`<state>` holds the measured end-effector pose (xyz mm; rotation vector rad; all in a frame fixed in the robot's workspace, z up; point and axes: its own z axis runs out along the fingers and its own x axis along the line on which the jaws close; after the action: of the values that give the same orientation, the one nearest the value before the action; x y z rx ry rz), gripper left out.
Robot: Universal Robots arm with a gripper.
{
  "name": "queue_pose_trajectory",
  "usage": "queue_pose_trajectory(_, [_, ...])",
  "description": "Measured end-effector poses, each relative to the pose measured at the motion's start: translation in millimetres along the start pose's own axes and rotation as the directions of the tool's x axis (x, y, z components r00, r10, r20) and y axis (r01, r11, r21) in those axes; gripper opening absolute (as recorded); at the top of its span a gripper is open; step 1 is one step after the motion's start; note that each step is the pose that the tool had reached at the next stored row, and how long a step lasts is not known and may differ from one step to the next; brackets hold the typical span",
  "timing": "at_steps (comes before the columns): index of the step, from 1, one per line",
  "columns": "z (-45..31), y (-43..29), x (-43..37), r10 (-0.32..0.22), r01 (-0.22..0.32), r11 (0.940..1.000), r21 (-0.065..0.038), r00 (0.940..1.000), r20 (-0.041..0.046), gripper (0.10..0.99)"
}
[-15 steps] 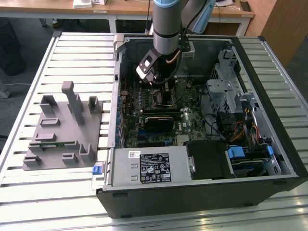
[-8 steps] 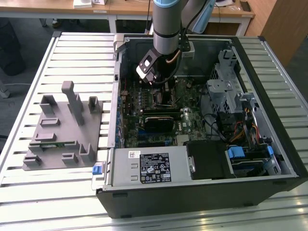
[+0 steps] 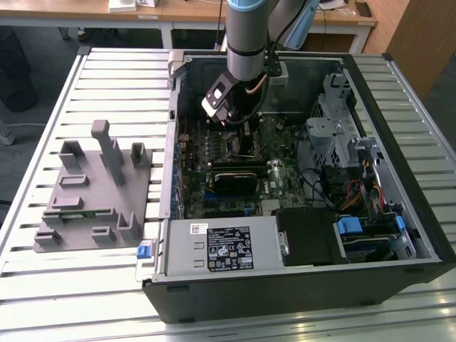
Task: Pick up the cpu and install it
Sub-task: 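Place the cpu into insertion slot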
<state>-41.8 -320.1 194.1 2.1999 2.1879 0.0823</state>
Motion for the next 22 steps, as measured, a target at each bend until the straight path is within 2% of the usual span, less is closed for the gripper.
queue_pose_trajectory(4, [1.0,0.2,0.3,0.000,0.000,1.0000,-0.001,1.0000,-0.0016,0.537])
queue_pose_trajectory(5, [0.7,0.1,0.2,0.000,0.000,1.0000,-0.001,1.0000,-0.0010,0.604])
queue_pose_trajectory(13, [-0.6,0.1,0.0,0.000,0.000,1.0000,0.000,1.0000,-0.0001,0.604])
queue_pose_trajectory(22, [-11.0,0.7,0.2,0.000,0.000,1.0000,0.000,1.0000,-0.0002,0.604])
